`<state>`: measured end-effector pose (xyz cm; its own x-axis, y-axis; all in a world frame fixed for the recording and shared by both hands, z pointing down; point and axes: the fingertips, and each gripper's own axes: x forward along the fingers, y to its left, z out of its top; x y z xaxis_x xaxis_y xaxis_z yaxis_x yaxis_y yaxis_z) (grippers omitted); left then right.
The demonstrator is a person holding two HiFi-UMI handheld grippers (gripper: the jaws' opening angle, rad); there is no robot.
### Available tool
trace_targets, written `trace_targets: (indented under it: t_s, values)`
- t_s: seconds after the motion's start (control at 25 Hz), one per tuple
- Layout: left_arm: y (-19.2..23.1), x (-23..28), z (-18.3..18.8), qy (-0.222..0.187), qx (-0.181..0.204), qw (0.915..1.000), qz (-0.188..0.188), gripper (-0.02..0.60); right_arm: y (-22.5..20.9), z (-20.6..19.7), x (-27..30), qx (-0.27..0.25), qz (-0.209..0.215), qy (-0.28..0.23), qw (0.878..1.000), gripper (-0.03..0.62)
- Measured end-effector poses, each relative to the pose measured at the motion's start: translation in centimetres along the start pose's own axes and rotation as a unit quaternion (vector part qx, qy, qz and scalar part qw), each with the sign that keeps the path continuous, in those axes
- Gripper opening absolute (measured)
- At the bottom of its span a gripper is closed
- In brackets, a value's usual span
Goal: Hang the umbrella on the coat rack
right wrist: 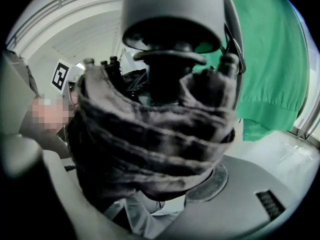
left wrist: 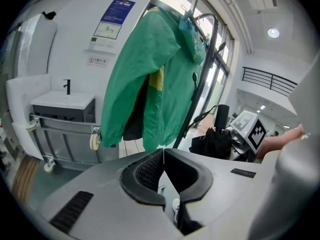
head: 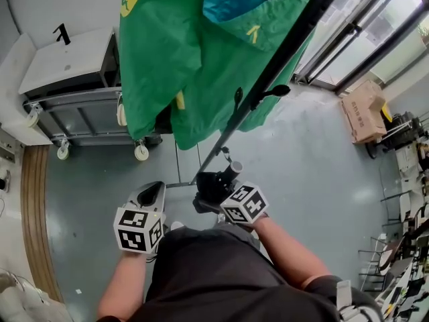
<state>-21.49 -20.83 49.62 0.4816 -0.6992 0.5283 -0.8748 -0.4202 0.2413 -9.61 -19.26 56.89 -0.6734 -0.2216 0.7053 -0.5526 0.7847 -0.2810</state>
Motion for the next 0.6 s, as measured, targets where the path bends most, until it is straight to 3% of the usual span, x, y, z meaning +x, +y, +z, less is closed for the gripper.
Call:
trace_targets:
  t_s: [0.6]
  values:
    - [0.1, -0.2, -0.6, 0.015, 0.010, 0.9998, -0.001, 0.015, -3.2, -7.8, 5.7, 0.048, -0.016, 0.089, 0.995, 0.273]
